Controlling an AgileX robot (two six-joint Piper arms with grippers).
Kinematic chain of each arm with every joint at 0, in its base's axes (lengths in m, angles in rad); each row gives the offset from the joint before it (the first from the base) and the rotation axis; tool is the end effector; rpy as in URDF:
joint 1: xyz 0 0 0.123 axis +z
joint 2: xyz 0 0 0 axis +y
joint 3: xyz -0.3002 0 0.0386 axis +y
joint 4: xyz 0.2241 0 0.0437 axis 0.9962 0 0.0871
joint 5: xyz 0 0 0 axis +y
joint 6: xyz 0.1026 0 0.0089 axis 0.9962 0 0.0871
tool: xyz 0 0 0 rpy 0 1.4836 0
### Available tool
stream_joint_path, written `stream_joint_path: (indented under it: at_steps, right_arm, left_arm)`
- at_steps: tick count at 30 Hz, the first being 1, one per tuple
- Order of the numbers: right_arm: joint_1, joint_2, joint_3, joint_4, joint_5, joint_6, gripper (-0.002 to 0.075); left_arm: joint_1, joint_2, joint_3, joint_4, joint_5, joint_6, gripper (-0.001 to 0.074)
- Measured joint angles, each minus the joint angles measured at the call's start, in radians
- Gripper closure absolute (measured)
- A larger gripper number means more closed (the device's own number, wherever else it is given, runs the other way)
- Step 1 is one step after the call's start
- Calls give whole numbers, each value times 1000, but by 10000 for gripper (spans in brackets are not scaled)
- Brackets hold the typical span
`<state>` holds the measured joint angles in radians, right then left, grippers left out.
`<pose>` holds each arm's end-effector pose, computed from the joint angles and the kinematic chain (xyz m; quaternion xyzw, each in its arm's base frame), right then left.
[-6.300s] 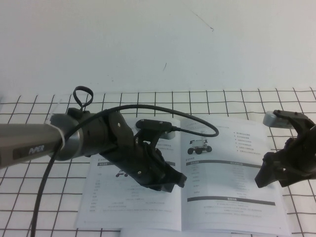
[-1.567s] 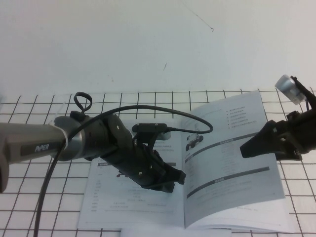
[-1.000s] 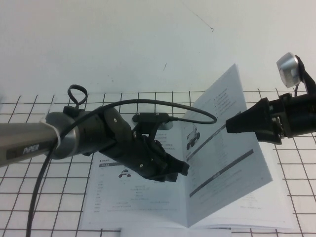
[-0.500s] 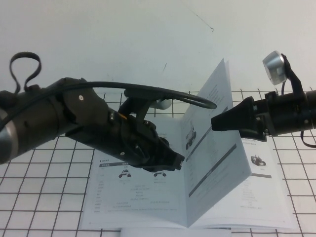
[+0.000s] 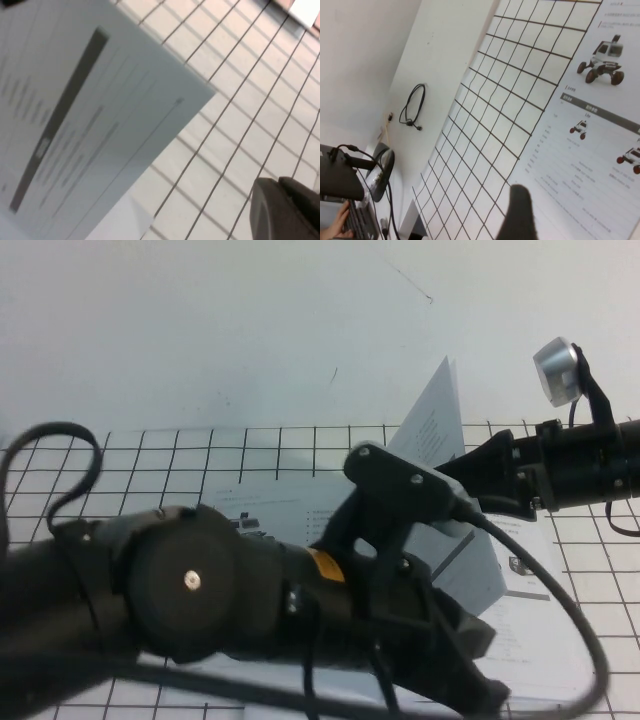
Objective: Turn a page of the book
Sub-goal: Open the closed book
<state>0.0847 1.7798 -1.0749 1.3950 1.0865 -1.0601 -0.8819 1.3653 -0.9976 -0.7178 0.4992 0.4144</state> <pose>0.3201 0.1173 0.2560 -0.1316 0.8250 0.5074 0.2113 0.1516 -0.2352 0.3242 0.3464 0.8215 -0.3501 0.2875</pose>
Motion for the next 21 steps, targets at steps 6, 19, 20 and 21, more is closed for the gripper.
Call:
stream_joint_path:
  at_steps: [6,19,20,21]
  right_arm:
    - [0,0,0,4,0,-1,193]
    - [0,0,0,4,0,-8,193]
    - [0,0,0,4,0,-7,193]
    - [0,0,0,4,0,-7,193]
  left_arm:
    - [-193,57,19,0,-303,-9,737]
    - [-230,273,19,-4,-598,24,737]
    - [-230,274,19,-9,-601,29,737]
    - [-230,274,19,-11,-604,33,737]
